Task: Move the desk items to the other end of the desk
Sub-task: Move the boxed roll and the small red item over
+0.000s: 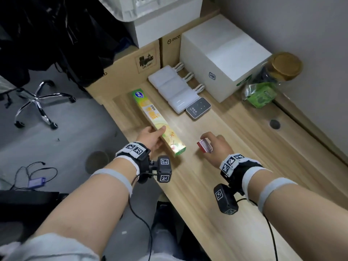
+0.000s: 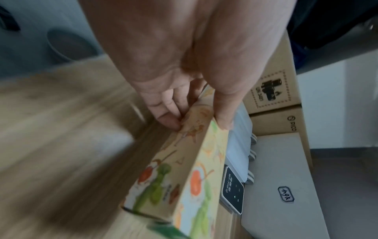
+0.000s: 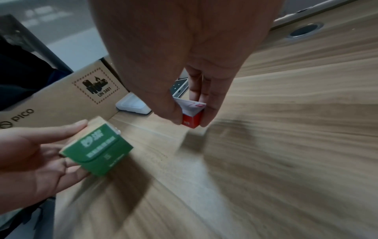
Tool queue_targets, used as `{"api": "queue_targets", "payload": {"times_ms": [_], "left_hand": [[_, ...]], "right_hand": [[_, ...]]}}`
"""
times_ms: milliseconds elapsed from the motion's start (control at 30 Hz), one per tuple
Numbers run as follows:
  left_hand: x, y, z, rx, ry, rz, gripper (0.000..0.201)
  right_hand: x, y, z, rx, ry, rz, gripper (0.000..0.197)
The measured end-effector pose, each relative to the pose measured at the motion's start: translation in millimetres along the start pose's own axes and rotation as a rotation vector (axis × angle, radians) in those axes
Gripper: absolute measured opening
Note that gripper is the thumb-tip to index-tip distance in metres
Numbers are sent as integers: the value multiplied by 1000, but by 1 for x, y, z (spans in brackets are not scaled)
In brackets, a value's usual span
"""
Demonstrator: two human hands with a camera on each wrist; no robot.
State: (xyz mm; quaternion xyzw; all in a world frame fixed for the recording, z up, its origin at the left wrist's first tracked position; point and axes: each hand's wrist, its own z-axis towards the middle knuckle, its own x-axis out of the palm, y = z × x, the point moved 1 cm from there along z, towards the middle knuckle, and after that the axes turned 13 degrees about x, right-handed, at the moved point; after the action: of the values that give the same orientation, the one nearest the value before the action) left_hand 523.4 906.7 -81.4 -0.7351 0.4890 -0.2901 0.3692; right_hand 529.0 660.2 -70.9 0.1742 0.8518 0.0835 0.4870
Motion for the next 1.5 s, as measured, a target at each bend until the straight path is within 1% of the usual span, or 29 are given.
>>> {"api": "queue_targets", "payload": {"times_ms": [33,133,167,200,267,300,367,400,467,500,600,700,733,767,800,833,900,967,1000,1067,1167,1200,1267,1300,1333,1400,1500], "left_hand": [[3,-3,10,20,-22,33,38],[11,-12,36,108,-125,118,59],[14,-16,41,125,-135,131,62],[15,-16,48,120,-140,144,63],[19,-19,57,139,-127,187,55],[20,-22,60,160,-128,203,55],[21,-29,62,190,-122,257,62],[21,-29,65,206,-124,281,61],[19,-33,62,194,-118,261,46],[17,-34,59,177,-116,231,47],[9,-40,45,111,-44,180,46],[5,-46,22,66,154,-41,40],[1,-46,17,57,216,-79,37],[-3,-46,14,55,248,-79,34],[-10,-45,16,60,248,-78,32],[-18,-44,19,60,217,-78,31],[-33,-40,32,34,133,-85,28],[-45,-34,51,1,17,-54,16],[-49,-31,60,-7,-35,-6,12],[-55,-24,81,8,-112,114,13],[-57,-16,106,68,-119,236,12],[-56,-14,112,101,-115,259,14],[-54,-23,110,203,-131,430,29],[-53,-28,107,255,-132,534,35],[-52,-30,106,281,-134,588,38],[-54,-31,102,291,-133,609,39],[-58,-24,98,241,-116,616,42]], "right_hand": [[0,3,5,4,-3,1,47],[0,13,20,26,-11,26,46],[0,16,24,34,-13,29,46],[0,19,28,41,-14,31,46],[0,24,34,56,-18,45,49],[0,26,35,62,-20,55,51],[-2,32,36,52,-31,75,52],[-5,36,35,37,-37,86,52],[-12,49,35,-5,-55,104,51],[-17,58,35,-31,-66,109,51],[-30,92,38,-130,-64,126,53],[-29,125,40,-222,-33,163,55],[-27,135,39,-249,-19,174,56],[-24,142,39,-273,-4,184,59],[-21,147,40,-289,10,192,62],[-17,150,41,-291,18,199,65],[-11,147,44,-251,-9,178,72],[-7,135,47,-173,-74,37,78],[-3,127,49,-129,-87,-39,80],[3,111,52,-38,-55,-106,83],[11,97,58,48,-2,-83,79],[12,96,60,64,-1,-70,76],[12,96,63,88,-8,-57,71],[13,96,64,91,-11,-60,70],[13,97,64,91,-16,-64,69],[14,98,63,88,-39,-63,66],[13,99,60,108,-56,-42,66]]}}
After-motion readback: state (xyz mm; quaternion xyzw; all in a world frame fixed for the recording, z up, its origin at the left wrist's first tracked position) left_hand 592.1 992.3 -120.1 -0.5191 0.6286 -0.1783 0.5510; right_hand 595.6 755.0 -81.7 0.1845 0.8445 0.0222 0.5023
